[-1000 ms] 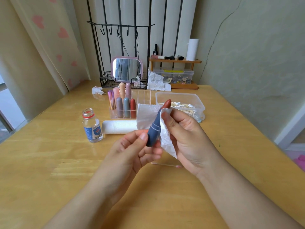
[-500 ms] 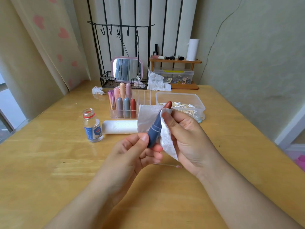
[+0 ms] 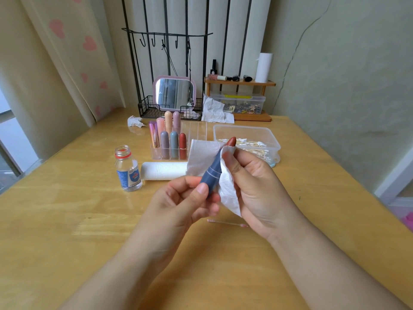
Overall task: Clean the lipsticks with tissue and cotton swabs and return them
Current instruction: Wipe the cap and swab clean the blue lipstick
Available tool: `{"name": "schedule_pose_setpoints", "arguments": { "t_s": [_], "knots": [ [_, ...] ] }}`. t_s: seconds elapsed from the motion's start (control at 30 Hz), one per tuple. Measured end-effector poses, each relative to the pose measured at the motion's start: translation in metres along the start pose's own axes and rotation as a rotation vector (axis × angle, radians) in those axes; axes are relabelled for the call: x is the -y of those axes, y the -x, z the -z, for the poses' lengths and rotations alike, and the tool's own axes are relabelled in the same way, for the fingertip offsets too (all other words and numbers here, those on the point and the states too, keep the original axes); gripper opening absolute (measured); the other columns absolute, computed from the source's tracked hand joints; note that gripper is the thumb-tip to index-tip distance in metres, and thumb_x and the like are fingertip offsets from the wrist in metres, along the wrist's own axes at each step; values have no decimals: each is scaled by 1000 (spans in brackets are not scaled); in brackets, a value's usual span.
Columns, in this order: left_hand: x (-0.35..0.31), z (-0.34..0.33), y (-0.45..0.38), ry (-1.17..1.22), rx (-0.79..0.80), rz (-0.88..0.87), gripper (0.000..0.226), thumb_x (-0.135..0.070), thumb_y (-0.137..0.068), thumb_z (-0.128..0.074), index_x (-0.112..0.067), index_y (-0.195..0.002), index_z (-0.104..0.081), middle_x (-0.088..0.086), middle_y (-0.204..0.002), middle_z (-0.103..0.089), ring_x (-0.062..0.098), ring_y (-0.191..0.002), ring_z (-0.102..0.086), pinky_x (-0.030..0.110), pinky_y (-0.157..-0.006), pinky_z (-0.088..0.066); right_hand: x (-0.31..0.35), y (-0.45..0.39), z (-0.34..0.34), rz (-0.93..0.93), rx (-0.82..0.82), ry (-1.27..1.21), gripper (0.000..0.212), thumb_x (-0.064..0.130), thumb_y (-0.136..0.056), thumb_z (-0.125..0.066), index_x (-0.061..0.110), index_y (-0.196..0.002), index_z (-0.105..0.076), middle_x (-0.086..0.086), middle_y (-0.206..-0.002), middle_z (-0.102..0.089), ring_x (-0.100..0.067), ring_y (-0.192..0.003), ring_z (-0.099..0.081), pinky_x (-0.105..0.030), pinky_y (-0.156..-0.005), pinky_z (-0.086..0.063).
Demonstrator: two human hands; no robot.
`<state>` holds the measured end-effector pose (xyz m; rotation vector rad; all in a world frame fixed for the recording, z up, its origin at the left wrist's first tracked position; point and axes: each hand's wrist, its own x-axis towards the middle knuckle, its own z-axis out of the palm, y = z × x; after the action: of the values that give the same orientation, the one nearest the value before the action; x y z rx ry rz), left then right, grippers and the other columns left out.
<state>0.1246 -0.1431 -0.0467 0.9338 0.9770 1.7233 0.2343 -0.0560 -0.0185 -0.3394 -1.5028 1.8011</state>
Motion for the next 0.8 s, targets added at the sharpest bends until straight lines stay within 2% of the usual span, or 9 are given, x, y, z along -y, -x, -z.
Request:
{"name": "schedule_pose_setpoints", "arguments": {
  "t_s": [0.1, 0.17, 0.3, 0.43, 0.5, 0.57, 0.67, 0.73, 0.8],
  "knots": [
    [2, 2, -1, 18, -16, -69, 39, -34, -45, -93, -22, -74, -70, 11, -77, -69, 20, -67, -65, 27, -68, -55, -4, 1, -2, -6, 9, 31, 19, 43, -71, -66, 26, -78, -71, -13, -81, -60, -32, -79, -54, -33, -60, -42],
    [3, 2, -2, 5, -36, -87, 40, -33, -41, -94, -24, -72, -70, 9, -79, -70, 19, -68, -66, 27, -69, -56, -8, 1, -2, -4, 7, 43, 18, 42, -72, -64, 26, -78, -71, -1, -75, -63, -25, -78, -54, -31, -62, -43],
    [5, 1, -4, 7, -84, -55, 22, -9, -67, -71, -6, -86, -61, 11, -76, -68, 18, -66, -64, 26, -67, -55, -5, 2, -3, 15, -88, 142, 21, 38, -72, -62, 18, -79, -67, 11, -59, -61, -6, -59, -56, -24, -58, -44],
    [4, 4, -4, 15, -81, -38, 22, -13, -72, -64, -3, -91, -59, 12, -76, -68, 20, -68, -66, 26, -68, -54, -4, 2, -2, 59, -197, 306, 29, 37, -72, -64, 10, -79, -71, 1, -62, -63, -10, -63, -55, -27, -62, -46],
    [1, 5, -5, 17, -86, -37, 25, -14, -73, -66, -3, -94, -60, 12, -76, -68, 20, -69, -67, 26, -68, -55, -4, 0, 2, 66, -226, 396, 21, 29, -81, -65, 9, -80, -72, 7, -56, -60, -7, -57, -51, -24, -59, -44],
    [0, 5, -6, 8, -101, -42, 30, -13, -77, -72, -1, -102, -60, 11, -76, -68, 20, -69, -67, 26, -68, -55, -1, -3, 8, 105, -275, 545, 16, 26, -86, -66, 17, -75, -73, 11, -54, -56, -6, -54, -48, -24, -56, -42],
    [-1, 9, -10, -25, -146, -60, 31, -20, -79, -58, -2, -104, -60, 8, -75, -68, 19, -70, -66, 25, -69, -55, 12, -8, 20, 195, -328, 725, 19, 28, -86, -68, 18, -69, -67, 6, -55, -50, -7, -54, -44, -24, -56, -41],
    [1, 14, -12, -140, -182, -93, 18, -16, -87, -54, -7, -101, -61, 4, -75, -69, 18, -73, -67, 24, -71, -56, 23, -16, 26, 264, -328, 982, 17, 22, -85, -67, 15, -70, -67, 3, -57, -45, -7, -54, -38, -20, -55, -34],
    [4, 20, -14, -340, -202, -131, 11, -12, -93, -52, -12, -100, -61, 0, -81, -72, 13, -80, -68, 22, -77, -53, 26, -28, 32, 277, -233, 1259, 15, 15, -86, -65, 13, -71, -67, 0, -65, -48, -8, -60, -41, -22, -59, -31]
  ]
}}
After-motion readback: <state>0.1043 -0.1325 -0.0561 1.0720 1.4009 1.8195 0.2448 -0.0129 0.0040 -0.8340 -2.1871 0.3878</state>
